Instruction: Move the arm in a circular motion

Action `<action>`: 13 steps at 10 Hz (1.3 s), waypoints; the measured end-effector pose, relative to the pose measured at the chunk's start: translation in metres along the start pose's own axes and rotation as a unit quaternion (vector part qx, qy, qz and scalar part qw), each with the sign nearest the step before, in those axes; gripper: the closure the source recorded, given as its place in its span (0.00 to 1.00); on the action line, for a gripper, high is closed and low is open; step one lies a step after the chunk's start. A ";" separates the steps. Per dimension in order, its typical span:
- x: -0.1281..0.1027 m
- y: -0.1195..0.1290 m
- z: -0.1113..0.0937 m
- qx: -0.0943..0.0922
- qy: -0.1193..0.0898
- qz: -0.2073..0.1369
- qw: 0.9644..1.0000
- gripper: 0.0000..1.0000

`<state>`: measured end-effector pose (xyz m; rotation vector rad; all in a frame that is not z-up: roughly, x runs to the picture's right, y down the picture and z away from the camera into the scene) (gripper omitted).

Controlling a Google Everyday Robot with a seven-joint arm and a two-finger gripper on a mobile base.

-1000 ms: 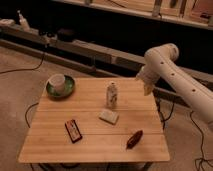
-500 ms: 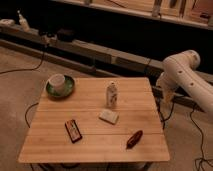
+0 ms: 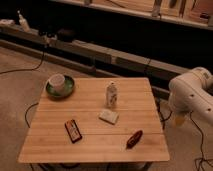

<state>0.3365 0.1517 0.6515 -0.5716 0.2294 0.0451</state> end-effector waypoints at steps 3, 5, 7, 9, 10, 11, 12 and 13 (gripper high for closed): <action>-0.036 0.059 -0.041 0.007 -0.014 0.005 1.000 0.35; -0.069 0.087 -0.074 0.021 -0.042 -0.018 0.999 0.35; -0.113 0.103 -0.102 0.037 -0.090 -0.069 0.993 0.35; -0.164 0.105 -0.126 0.053 -0.158 -0.132 0.977 0.35; -0.200 0.098 -0.143 0.070 -0.213 -0.176 0.959 0.35; -0.223 0.088 -0.152 0.081 -0.257 -0.205 0.941 0.35; -0.237 0.077 -0.156 0.090 -0.285 -0.226 0.927 0.35; -0.254 0.059 -0.156 0.102 -0.317 -0.257 0.907 0.35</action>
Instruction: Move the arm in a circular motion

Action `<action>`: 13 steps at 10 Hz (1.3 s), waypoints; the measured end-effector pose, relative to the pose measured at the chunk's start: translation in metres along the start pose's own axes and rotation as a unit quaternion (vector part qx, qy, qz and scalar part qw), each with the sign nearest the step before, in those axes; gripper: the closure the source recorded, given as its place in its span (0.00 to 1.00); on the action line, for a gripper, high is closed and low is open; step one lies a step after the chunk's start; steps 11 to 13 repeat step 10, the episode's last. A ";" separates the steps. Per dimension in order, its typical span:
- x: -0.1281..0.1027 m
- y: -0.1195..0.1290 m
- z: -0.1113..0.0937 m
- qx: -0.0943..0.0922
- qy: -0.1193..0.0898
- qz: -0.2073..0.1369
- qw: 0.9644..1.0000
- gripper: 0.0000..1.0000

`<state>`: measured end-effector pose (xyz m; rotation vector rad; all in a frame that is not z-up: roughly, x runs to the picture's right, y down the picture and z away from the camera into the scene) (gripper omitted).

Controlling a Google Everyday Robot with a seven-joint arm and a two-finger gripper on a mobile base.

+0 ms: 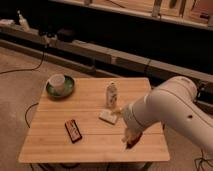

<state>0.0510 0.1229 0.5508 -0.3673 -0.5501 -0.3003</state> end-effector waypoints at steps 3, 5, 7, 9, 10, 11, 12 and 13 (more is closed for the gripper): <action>0.022 -0.049 0.032 0.001 -0.024 -0.079 0.997 0.35; 0.057 -0.081 0.042 -0.002 0.012 -0.116 0.993 0.35; 0.101 -0.110 0.041 0.002 0.050 -0.125 0.991 0.35; 0.148 -0.123 0.040 -0.001 0.076 -0.103 0.992 0.35; 0.189 -0.119 0.041 -0.009 0.088 -0.069 0.994 0.35; 0.189 -0.119 0.041 -0.009 0.088 -0.069 0.994 0.35; 0.189 -0.119 0.041 -0.009 0.088 -0.069 0.994 0.35; 0.189 -0.119 0.041 -0.009 0.088 -0.069 0.994 0.35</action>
